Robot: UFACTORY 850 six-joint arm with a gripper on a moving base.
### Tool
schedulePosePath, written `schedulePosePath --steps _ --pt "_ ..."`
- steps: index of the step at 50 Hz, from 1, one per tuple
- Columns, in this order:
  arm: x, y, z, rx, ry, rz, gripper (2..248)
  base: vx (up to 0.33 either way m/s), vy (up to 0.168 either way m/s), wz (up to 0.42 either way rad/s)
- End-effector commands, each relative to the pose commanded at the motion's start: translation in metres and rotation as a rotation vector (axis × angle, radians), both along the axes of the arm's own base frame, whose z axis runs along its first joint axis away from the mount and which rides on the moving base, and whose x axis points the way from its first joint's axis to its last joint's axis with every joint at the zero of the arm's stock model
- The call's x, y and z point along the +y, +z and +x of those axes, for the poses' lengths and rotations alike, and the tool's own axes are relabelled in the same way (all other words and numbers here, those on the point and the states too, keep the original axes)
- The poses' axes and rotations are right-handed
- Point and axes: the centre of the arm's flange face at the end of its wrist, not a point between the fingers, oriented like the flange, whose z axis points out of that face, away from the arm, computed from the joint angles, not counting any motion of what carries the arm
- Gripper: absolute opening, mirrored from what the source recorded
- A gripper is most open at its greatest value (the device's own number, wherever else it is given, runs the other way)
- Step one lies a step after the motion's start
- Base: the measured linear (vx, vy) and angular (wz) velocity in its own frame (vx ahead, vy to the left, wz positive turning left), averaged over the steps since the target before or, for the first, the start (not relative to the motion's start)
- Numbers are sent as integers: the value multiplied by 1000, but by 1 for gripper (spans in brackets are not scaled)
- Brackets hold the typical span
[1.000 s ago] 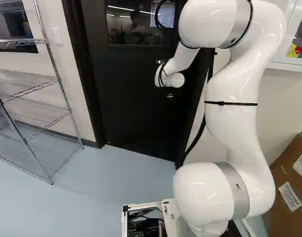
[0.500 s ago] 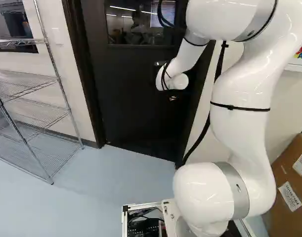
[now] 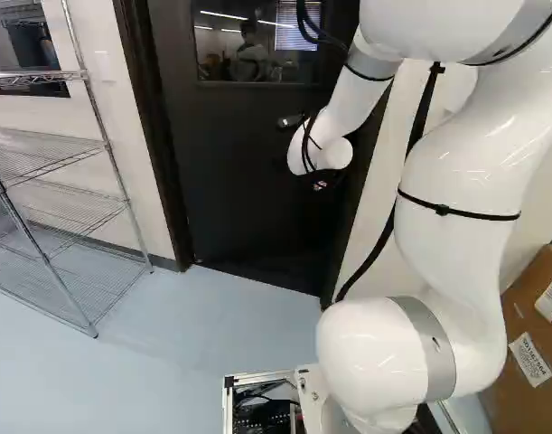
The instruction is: Open the door and move inside
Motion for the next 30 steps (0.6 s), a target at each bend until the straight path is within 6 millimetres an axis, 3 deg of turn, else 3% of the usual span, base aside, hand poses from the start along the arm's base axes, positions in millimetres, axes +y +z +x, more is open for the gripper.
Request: schedulePosePath --steps 16,30 --pt "3 1 -33 9 28 -19 247 0 0 0" --pt "-2 2 -61 9 -55 33 247 0 0 0"
